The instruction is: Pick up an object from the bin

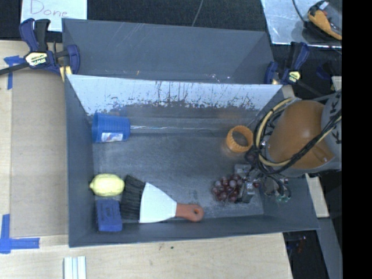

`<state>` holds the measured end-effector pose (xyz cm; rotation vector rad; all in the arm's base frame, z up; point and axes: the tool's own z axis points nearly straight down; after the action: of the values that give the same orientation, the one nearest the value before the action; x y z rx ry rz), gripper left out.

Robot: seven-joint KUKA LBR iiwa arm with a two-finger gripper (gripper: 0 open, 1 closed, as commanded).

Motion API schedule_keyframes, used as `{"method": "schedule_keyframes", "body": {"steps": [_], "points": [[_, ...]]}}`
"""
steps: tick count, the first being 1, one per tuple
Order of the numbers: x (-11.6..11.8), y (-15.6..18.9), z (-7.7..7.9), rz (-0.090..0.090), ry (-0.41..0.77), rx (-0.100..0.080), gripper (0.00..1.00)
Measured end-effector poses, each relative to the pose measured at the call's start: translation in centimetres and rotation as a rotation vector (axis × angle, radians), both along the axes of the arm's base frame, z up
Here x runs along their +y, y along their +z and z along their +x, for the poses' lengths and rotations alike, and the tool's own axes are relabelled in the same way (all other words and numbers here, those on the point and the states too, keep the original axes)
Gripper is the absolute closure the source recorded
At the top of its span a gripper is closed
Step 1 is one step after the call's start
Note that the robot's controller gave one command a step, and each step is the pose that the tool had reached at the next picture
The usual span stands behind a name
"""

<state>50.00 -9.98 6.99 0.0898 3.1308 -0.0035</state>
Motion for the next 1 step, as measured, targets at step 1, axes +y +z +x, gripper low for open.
{"method": "schedule_keyframes", "body": {"steps": [1], "points": [[0.01,1.77,-0.42,0.003,0.003,0.012,1.00]]}}
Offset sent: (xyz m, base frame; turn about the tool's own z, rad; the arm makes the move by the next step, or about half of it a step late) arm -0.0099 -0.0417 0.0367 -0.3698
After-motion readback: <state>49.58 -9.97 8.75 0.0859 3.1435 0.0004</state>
